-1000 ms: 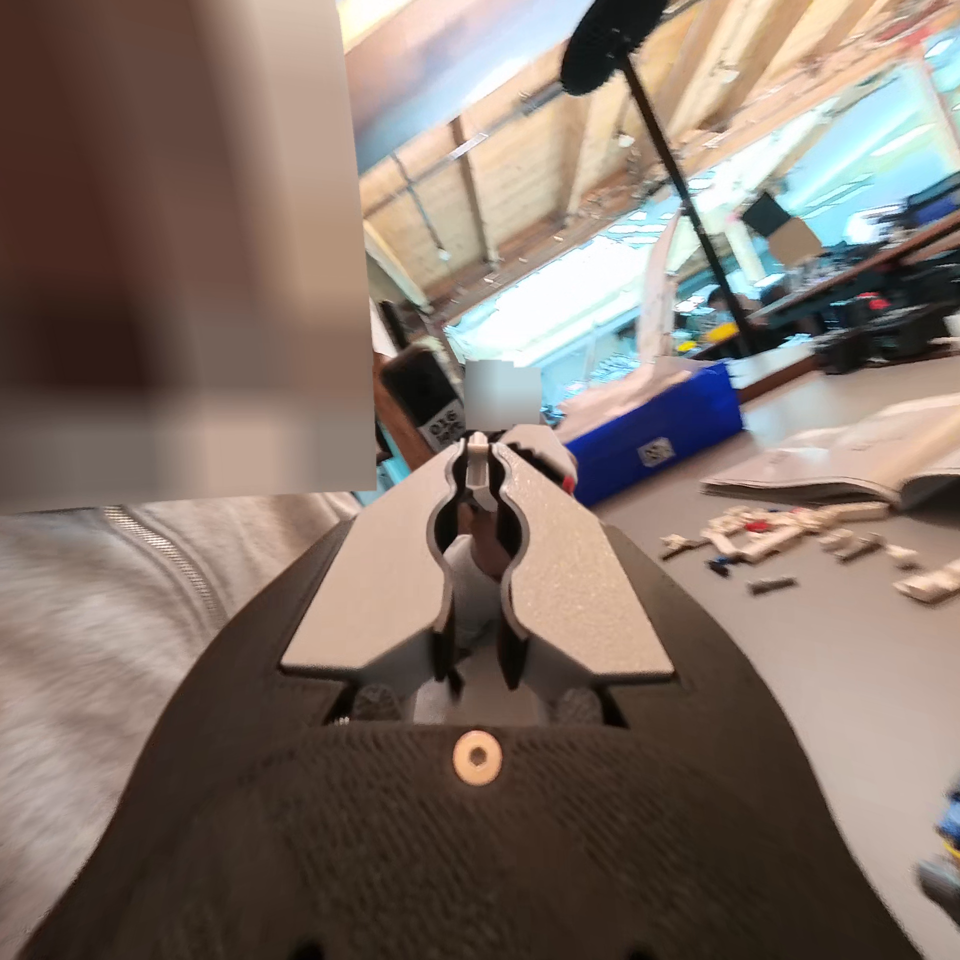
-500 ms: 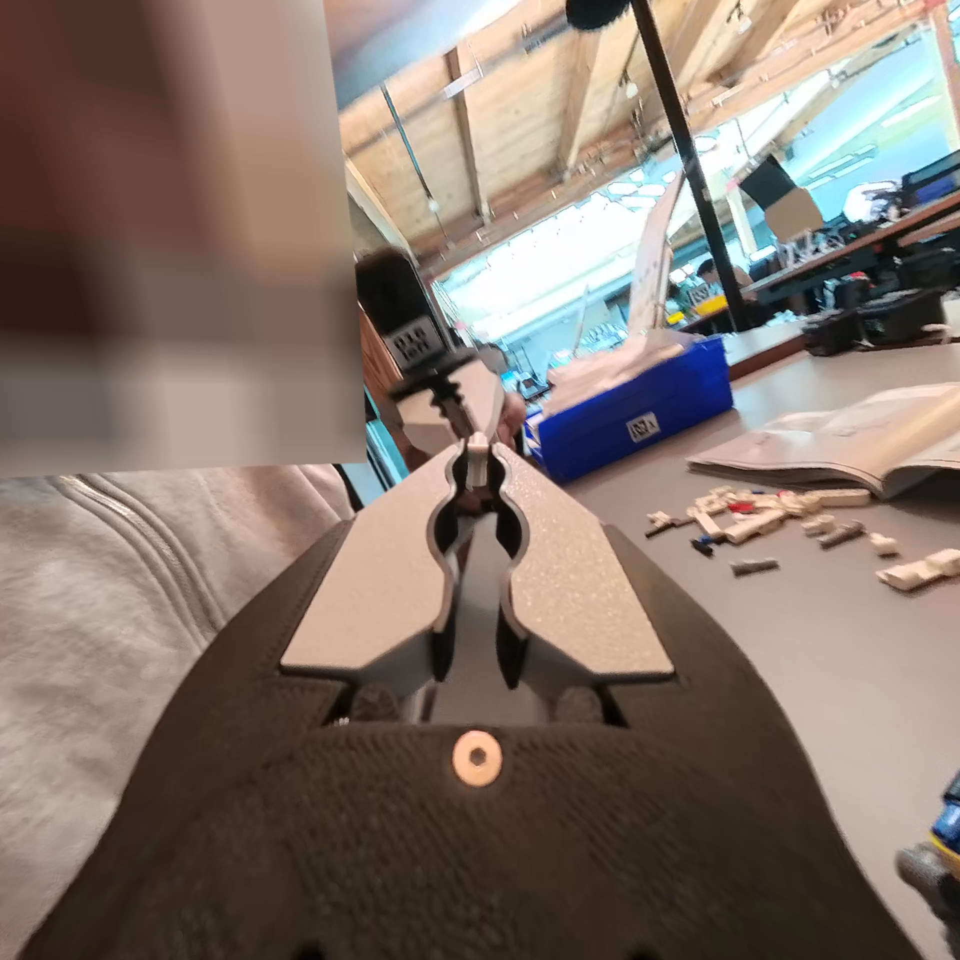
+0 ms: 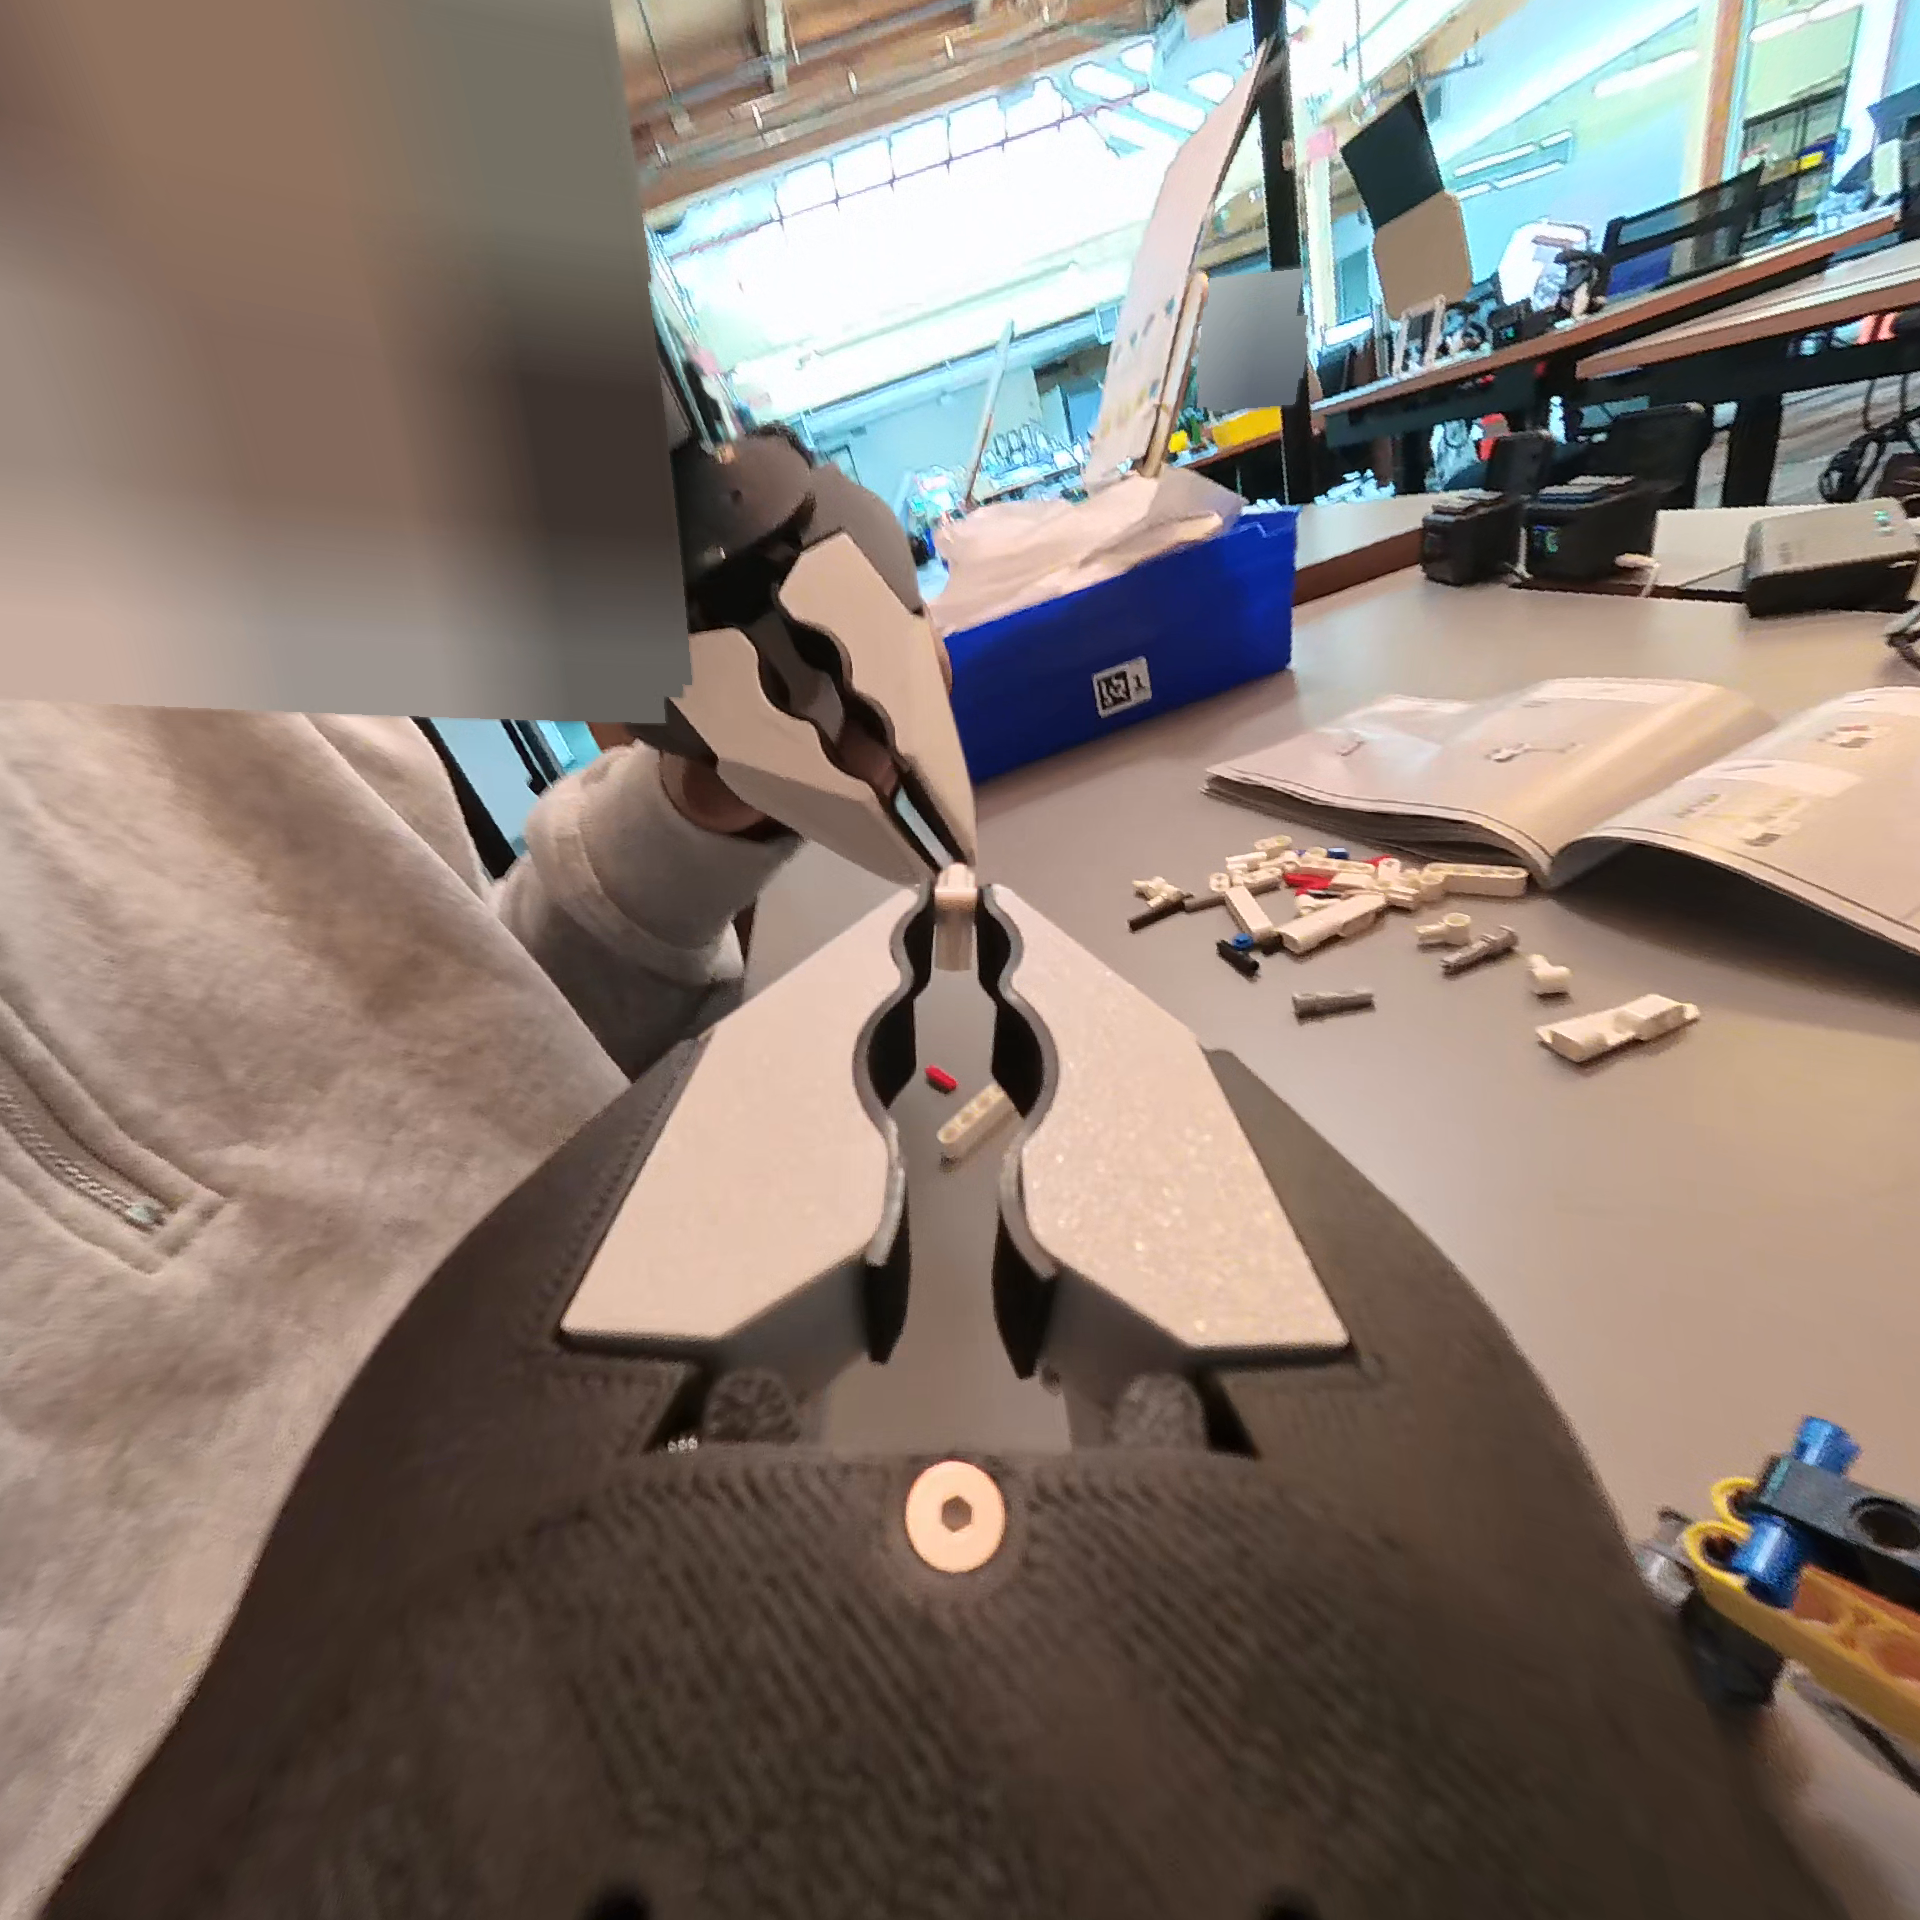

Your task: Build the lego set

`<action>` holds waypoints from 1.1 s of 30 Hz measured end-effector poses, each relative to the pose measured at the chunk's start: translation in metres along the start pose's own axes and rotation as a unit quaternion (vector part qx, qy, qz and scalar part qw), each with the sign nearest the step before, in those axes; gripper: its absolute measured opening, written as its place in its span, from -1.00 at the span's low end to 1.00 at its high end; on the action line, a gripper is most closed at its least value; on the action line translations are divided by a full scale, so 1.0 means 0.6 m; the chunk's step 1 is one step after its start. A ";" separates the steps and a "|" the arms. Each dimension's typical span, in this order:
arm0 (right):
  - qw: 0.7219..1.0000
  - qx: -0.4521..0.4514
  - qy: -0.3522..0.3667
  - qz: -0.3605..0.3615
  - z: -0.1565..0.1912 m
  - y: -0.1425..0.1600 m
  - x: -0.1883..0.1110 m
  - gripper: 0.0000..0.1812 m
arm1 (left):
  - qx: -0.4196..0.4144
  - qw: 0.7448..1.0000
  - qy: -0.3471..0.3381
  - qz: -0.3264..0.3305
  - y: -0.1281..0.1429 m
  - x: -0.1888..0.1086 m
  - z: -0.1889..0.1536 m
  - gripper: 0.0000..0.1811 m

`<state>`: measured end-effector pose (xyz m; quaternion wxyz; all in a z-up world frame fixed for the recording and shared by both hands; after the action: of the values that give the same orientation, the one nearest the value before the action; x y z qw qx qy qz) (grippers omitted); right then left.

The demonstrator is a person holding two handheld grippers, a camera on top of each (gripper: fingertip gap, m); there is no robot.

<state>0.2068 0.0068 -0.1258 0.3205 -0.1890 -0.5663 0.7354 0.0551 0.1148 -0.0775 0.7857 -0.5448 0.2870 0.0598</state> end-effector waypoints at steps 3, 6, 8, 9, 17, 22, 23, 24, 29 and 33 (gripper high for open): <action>1.000 -0.018 0.012 0.019 0.003 0.003 0.004 -0.93 | 0.002 1.000 -0.002 0.005 0.002 -0.002 0.001 -0.98; 0.999 -0.030 0.018 0.029 0.004 0.005 0.005 -0.93 | 0.002 1.000 0.005 0.010 0.004 -0.002 0.001 -0.99; 0.999 -0.030 0.016 0.031 0.005 0.005 0.005 -0.93 | 0.001 1.000 0.014 0.012 0.006 -0.001 0.000 -0.98; 0.999 -0.029 0.014 0.031 0.005 0.005 0.005 -0.93 | 0.001 1.000 0.018 0.012 0.006 -0.001 0.000 -0.98; 0.999 -0.024 -0.011 0.044 0.007 0.009 0.009 -0.93 | -0.004 0.999 0.049 0.013 0.009 -0.006 -0.002 -0.98; 0.998 -0.022 -0.024 0.049 0.008 0.009 0.010 -0.93 | -0.011 0.998 0.066 0.010 0.011 -0.008 -0.001 -0.98; 0.998 -0.020 -0.026 0.048 0.008 0.009 0.010 -0.93 | -0.013 0.998 0.069 0.007 0.011 -0.008 -0.001 -0.99; 0.998 -0.019 -0.029 0.046 0.008 0.008 0.010 -0.93 | -0.014 0.997 0.072 0.002 0.011 -0.009 -0.001 -0.98; 0.998 -0.015 -0.041 0.040 0.010 0.008 0.010 -0.93 | -0.029 0.995 0.095 -0.021 0.011 -0.012 0.001 -0.99; 0.998 -0.011 -0.055 0.029 0.013 0.004 0.009 -0.93 | -0.040 0.992 0.111 -0.039 0.011 -0.015 0.003 -0.99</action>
<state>0.1974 0.0047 -0.1257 0.2654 -0.1682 -0.5850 0.7477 0.0458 0.1206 -0.0780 0.7283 -0.5898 0.3483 -0.0199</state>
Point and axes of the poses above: each gripper's, where its closed fingertips meet, x out along the fingers, y out of its underside, z = x × y across the jaws, the point moved 10 cm from there along -x, back along the fingers, and after that the axes turned 5 degrees about -y, right-handed, at the moved point
